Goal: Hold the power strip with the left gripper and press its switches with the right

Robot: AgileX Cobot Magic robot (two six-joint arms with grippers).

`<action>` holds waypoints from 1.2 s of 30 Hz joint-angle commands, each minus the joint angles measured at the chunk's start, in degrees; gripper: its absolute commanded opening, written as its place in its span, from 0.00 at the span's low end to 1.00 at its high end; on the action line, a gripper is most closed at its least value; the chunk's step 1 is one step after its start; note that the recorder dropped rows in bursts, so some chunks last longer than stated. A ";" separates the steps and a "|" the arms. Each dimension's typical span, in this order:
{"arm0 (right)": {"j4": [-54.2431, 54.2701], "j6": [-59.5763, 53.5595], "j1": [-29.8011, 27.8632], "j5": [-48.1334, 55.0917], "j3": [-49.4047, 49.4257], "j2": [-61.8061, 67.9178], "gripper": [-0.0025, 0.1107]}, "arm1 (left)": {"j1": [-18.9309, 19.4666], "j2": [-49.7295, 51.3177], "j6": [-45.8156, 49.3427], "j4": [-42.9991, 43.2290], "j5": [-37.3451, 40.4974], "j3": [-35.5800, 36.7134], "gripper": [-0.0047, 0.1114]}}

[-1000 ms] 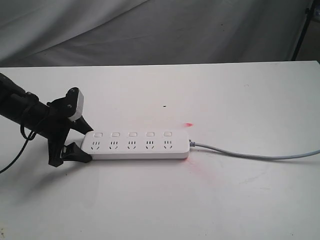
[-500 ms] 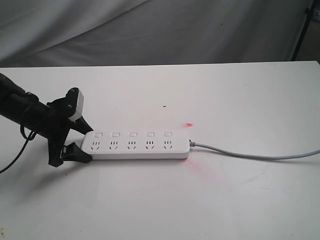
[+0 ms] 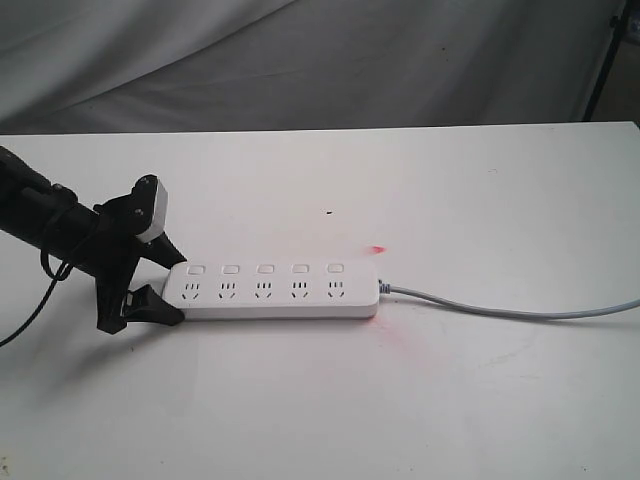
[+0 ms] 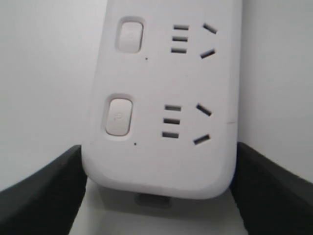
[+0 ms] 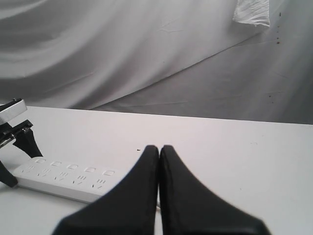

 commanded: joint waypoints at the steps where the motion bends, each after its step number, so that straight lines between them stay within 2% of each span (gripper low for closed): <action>1: -0.66 0.07 -0.36 0.26 0.22 -0.38 0.02 | -0.28 0.01 -0.01 -0.37 -0.28 -0.31 0.60; 18: -0.66 0.07 -0.36 0.26 0.22 -0.38 0.02 | -0.28 0.01 -0.01 -0.37 0.02 -0.31 0.61; 21: -0.66 0.07 -0.36 0.26 0.22 -0.38 0.02 | -0.28 0.01 -1.91 -0.47 -0.62 -0.31 0.73; 24: -0.66 0.07 -0.36 0.26 0.22 -0.38 0.02 | -0.28 -0.11 -4.71 -0.65 -0.75 -0.31 0.92; 25: -0.66 0.07 -0.36 0.26 0.22 -0.38 0.02 | -0.28 -0.27 -6.07 -0.65 -0.62 -0.31 0.93; 27: -0.66 0.07 -0.36 0.26 0.22 -0.38 0.02 | -0.28 -2.37 -14.73 -0.36 -0.52 -0.31 0.93; 30: -0.66 0.07 -0.36 0.26 0.22 -0.38 0.02 | -0.28 -7.11 -21.25 1.70 -0.39 -0.31 0.93; 33: -0.66 0.07 -0.36 0.26 0.22 -0.38 0.02 | -0.28 -14.93 -41.73 2.18 -3.22 -0.31 0.93; 36: -0.66 0.07 -0.36 0.26 0.22 -0.38 0.02 | -0.28 -23.98 -48.79 1.98 -3.30 -0.31 0.90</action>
